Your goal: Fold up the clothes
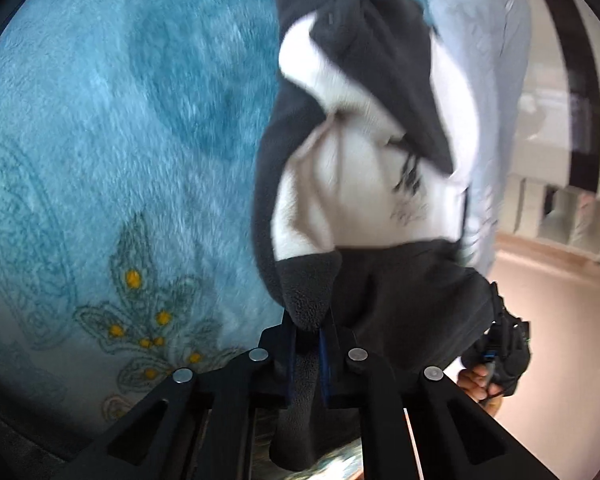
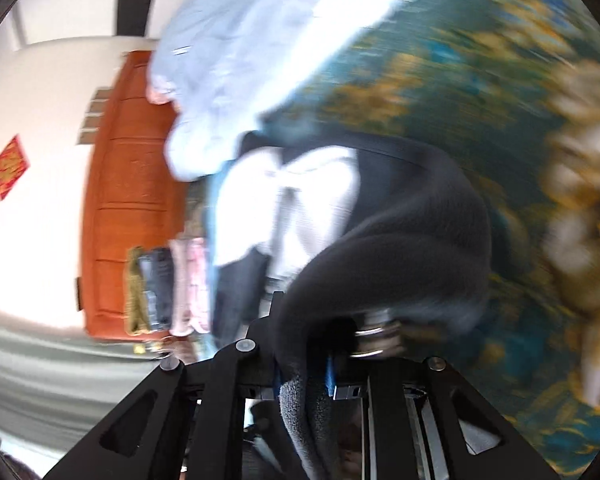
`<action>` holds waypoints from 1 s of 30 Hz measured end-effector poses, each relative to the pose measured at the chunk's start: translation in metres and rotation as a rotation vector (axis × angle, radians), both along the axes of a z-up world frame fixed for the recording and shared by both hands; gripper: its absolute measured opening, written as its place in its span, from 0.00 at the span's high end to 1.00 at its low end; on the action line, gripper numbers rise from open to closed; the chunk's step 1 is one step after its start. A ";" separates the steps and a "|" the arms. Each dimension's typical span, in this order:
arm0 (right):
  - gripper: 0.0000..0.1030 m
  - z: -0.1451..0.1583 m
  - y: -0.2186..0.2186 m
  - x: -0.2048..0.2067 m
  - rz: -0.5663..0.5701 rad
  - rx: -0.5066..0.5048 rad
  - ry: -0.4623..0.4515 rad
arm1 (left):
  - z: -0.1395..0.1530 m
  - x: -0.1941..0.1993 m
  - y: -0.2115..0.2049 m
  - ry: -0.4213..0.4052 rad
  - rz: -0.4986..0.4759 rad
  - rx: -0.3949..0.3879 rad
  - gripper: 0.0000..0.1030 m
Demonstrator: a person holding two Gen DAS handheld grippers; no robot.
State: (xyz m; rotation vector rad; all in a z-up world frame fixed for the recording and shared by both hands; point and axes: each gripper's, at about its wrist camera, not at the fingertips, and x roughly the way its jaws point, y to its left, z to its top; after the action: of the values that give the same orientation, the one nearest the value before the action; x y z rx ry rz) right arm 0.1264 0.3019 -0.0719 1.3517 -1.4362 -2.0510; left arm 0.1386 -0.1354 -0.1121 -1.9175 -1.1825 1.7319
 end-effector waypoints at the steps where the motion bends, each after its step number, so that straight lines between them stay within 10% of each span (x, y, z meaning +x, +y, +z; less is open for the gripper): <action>1: 0.84 0.009 -0.005 -0.010 0.012 -0.018 0.026 | 0.002 -0.004 -0.008 0.015 0.030 0.018 0.91; 11: 0.84 0.072 -0.091 -0.164 0.115 -0.003 0.181 | 0.010 -0.079 -0.061 0.032 0.236 0.076 0.88; 16: 0.84 0.042 -0.128 -0.220 0.097 0.087 0.029 | 0.015 -0.081 -0.056 0.059 0.163 0.043 0.82; 22: 0.84 0.012 -0.144 -0.232 0.101 0.140 -0.041 | 0.018 -0.038 -0.040 0.111 0.074 0.045 0.41; 30: 0.82 0.013 -0.142 -0.231 0.107 0.150 -0.041 | 0.008 -0.033 0.027 0.160 -0.158 -0.109 0.37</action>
State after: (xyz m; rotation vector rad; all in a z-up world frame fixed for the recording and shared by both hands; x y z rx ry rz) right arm -0.1050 0.1600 -0.0591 1.5031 -1.2183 -2.1078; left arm 0.1057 -0.1085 -0.1043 -1.8370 -0.8731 1.8571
